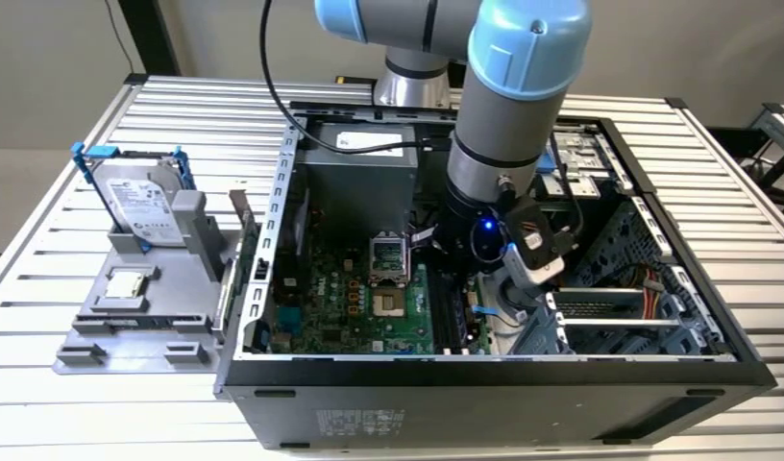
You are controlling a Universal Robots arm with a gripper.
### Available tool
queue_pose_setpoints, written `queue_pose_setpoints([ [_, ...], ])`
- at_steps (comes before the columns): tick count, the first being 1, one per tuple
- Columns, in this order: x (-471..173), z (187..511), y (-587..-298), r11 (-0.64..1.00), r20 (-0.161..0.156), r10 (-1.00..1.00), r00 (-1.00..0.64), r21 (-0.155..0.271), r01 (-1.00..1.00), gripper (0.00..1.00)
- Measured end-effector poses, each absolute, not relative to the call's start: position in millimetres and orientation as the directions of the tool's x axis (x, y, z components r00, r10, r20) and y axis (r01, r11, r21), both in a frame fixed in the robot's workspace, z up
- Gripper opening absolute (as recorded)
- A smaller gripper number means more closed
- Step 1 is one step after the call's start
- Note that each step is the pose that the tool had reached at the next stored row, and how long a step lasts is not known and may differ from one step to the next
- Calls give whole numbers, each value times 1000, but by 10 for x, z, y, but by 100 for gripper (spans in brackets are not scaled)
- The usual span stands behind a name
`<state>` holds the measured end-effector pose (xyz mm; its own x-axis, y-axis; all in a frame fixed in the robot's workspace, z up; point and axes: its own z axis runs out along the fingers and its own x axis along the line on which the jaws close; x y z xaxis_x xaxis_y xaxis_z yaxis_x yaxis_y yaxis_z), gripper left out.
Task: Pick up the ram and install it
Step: 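Insert the ram into the slot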
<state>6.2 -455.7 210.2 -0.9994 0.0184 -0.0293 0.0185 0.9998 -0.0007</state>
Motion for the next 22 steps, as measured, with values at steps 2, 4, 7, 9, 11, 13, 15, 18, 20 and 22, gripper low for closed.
queue_pose_setpoints([
  [2, 62, 2102, -4557, 1000, -29, 18, -999, -1, 18, 0],
  [4, 61, 2100, -4557, 1000, -29, 18, -999, 0, 18, 100],
  [7, 61, 2104, -4557, 1000, -29, 18, -999, -1, 19, 100],
  [9, 62, 2144, -4557, 1000, -28, 19, -999, -1, 19, 100],
  [11, 61, 2206, -4557, 1000, -26, 20, -999, -1, 20, 100],
  [13, 61, 2272, -4557, 1000, -24, 22, -999, -1, 22, 100],
  [15, 62, 2351, -4557, 1000, -23, 22, -999, -1, 22, 100],
  [18, 62, 2487, -4557, 1000, -22, 22, -1000, -1, 22, 100],
  [20, 62, 2515, -4557, 1000, -21, 22, -1000, -1, 23, 100],
  [22, 62, 2514, -4557, 1000, -21, 23, -1000, -1, 23, 100],
])
